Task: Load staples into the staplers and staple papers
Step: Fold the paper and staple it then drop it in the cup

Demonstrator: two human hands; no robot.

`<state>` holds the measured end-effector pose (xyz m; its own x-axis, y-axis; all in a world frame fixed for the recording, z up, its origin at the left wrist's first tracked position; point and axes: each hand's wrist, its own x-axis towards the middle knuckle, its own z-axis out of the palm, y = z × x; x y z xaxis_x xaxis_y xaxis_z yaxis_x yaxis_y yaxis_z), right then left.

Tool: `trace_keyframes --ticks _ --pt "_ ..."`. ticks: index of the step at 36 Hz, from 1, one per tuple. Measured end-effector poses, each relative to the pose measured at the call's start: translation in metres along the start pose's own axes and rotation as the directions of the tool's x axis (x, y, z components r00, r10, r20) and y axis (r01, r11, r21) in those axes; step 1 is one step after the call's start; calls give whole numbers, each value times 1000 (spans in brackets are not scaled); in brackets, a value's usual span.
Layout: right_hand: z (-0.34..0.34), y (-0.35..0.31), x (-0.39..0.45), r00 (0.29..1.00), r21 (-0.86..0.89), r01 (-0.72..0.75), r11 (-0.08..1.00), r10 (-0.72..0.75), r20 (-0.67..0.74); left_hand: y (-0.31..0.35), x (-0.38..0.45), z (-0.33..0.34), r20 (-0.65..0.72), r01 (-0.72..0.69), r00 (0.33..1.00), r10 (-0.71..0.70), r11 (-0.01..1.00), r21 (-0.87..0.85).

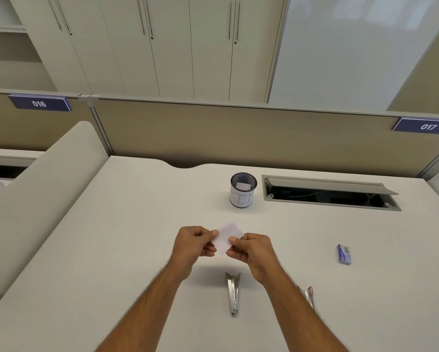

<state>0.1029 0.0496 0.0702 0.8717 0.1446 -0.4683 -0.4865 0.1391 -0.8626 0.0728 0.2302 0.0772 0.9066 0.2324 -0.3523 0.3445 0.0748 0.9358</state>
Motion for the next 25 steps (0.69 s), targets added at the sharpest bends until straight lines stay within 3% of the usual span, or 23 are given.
trace_keyframes --ticks 16,20,25 --pt "-1 -4 -6 1000 26 -11 1000 10 19 2 -1 0 47 -33 998 34 999 -16" --pt "2 -7 -9 998 -118 67 991 -65 26 0 -1 -3 85 -106 991 99 991 80" --pt "8 -13 -10 991 -90 126 988 -122 56 5 -4 -3 165 -155 977 134 980 123"
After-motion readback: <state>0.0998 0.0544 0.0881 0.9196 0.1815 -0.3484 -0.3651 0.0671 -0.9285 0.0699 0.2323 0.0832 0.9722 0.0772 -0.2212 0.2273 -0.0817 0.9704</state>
